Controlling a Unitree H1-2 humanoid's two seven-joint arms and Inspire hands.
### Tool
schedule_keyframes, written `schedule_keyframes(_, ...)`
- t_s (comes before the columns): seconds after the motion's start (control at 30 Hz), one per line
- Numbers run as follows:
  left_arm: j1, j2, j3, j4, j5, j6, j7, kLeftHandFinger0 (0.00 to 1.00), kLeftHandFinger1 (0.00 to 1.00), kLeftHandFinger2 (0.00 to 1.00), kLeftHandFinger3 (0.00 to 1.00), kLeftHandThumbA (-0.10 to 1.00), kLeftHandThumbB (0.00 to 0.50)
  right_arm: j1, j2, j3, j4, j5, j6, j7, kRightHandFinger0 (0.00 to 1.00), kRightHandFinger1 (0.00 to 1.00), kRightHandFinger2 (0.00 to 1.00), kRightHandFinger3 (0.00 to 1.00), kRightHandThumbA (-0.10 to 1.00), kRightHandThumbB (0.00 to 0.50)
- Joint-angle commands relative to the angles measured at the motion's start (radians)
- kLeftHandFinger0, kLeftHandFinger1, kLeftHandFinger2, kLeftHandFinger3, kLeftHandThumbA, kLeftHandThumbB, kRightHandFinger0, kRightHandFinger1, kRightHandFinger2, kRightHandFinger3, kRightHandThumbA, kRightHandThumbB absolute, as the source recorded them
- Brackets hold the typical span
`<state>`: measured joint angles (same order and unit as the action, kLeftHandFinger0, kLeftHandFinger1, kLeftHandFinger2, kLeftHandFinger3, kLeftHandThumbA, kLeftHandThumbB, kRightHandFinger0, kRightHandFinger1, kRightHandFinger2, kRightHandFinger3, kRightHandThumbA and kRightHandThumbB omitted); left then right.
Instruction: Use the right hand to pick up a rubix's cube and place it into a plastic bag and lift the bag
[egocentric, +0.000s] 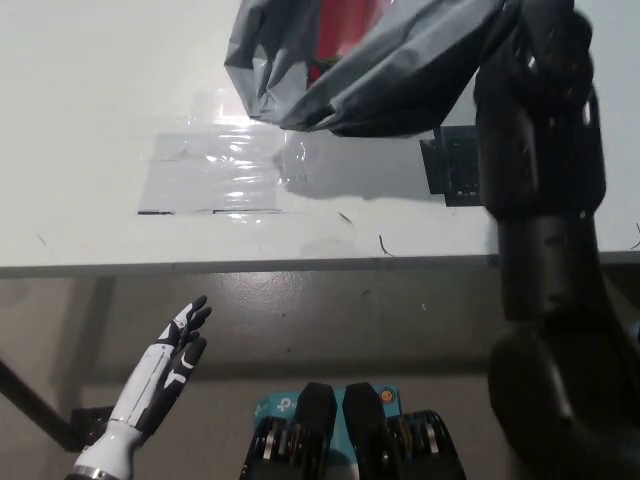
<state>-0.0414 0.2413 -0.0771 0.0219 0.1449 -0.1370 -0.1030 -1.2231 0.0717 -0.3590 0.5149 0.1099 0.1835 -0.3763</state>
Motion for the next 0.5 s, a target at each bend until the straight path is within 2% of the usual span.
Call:
schedule_keyframes(0.0, -0.023, 0.004, 0.015, -0.014, 0.017, -0.030, 0.019, 1.00, 1.00, 1.00, 1.00, 1.00, 0.095, -0.508, -0.018, -0.219, 0.123, 0.428, 0.039, 0.026, 0.00, 0.19, 0.67, 1.00, -0.10, 0.069)
schedule_keyframes(0.07, -0.026, 0.004, 0.016, -0.015, 0.015, -0.027, 0.018, 1.00, 1.00, 1.00, 1.00, 1.00, 0.094, -0.550, -0.030, -0.236, 0.147, 0.436, 0.030, 0.030, 0.00, 0.18, 0.70, 1.00, -0.10, 0.077)
schedule_keyframes(0.13, -0.026, 0.003, 0.017, -0.015, 0.015, -0.029, 0.019, 1.00, 1.00, 1.00, 1.00, 1.00, 0.079, -0.577, -0.036, -0.244, 0.162, 0.434, 0.024, 0.026, 0.00, 0.15, 0.68, 1.00, -0.10, 0.086)
schedule_keyframes(0.23, -0.025, 0.003, 0.017, -0.020, 0.017, -0.019, 0.019, 1.00, 1.00, 1.00, 1.00, 1.00, 0.077, -0.615, -0.039, -0.256, 0.173, 0.428, 0.014, 0.010, 0.00, 0.13, 0.65, 1.00, -0.10, 0.051)
schedule_keyframes(0.27, -0.023, 0.003, 0.016, -0.022, 0.017, -0.017, 0.019, 1.00, 1.00, 1.00, 1.00, 1.00, 0.075, -0.610, -0.034, -0.254, 0.162, 0.425, 0.014, 0.010, 0.00, 0.15, 0.67, 1.00, -0.10, 0.039)
schedule_keyframes(0.33, -0.021, 0.003, 0.014, -0.021, 0.016, -0.017, 0.016, 1.00, 1.00, 1.00, 1.00, 1.00, 0.072, -0.586, -0.023, -0.253, 0.137, 0.422, 0.018, 0.010, 0.00, 0.17, 0.70, 1.00, -0.10, 0.053)
schedule_keyframes(0.47, -0.018, 0.002, 0.011, -0.018, 0.011, -0.022, 0.010, 1.00, 1.00, 1.00, 1.00, 1.00, 0.085, -0.535, -0.008, -0.257, 0.125, 0.422, 0.031, 0.019, 0.00, 0.20, 0.69, 1.00, -0.10, 0.050)
